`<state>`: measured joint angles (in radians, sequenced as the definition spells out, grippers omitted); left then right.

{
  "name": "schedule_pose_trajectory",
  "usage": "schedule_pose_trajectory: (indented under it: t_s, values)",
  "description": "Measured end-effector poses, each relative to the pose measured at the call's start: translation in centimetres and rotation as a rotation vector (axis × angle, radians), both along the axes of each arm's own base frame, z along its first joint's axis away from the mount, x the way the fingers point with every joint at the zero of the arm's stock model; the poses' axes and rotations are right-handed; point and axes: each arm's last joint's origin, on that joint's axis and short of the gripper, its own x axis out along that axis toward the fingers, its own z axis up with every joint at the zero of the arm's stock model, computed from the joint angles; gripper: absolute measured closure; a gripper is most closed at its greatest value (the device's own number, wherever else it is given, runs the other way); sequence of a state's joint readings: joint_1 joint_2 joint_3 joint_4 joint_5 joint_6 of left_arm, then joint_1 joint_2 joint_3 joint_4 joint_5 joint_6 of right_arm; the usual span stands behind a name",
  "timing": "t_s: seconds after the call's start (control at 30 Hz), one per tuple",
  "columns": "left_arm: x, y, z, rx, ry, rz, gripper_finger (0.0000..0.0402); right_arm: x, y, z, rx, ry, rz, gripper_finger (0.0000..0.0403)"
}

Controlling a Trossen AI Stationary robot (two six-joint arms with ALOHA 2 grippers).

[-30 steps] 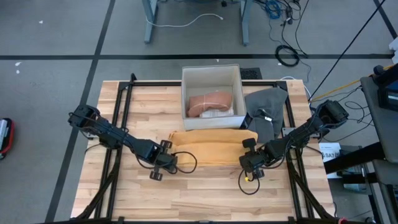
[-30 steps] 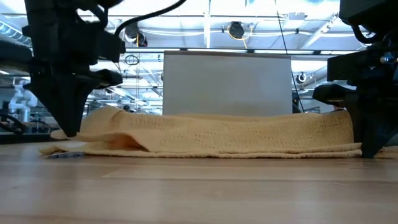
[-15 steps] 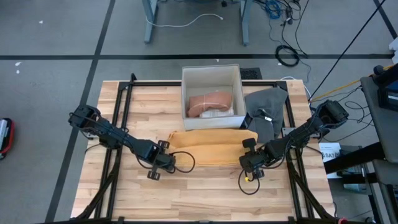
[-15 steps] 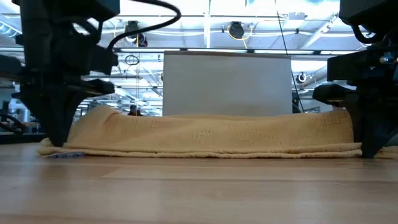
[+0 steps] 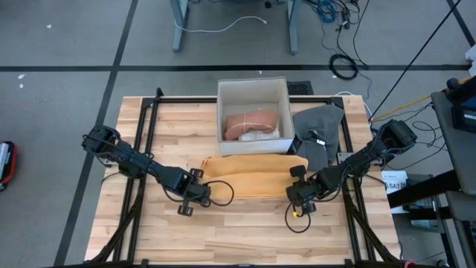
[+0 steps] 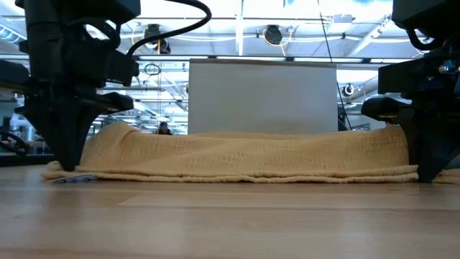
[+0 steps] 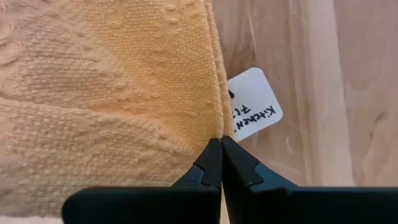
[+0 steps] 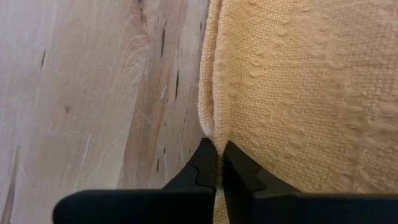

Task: Fold towel
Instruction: Fold the orange towel

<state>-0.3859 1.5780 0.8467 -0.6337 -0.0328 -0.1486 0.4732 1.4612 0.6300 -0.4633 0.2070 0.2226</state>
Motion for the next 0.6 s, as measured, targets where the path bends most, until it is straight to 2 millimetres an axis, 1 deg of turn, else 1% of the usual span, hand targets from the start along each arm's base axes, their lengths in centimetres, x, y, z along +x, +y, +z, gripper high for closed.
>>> schedule_pose_trajectory:
  t_s: [0.2,0.43,0.6]
  values:
    - [-0.07,-0.07,-0.01,-0.001,0.005,-0.001,0.0397,0.0,0.0,0.0,0.0,0.0,-0.001,0.0401]
    - [-0.07,-0.08,-0.01,-0.008,0.006,0.022,0.0367,0.0,0.0,0.0,0.0,0.0,-0.001,0.0401]
    - [0.02,-0.29,0.02,-0.063,0.011,0.013,0.0344,0.0,0.0,0.01,0.0,0.0,-0.001,0.0401]
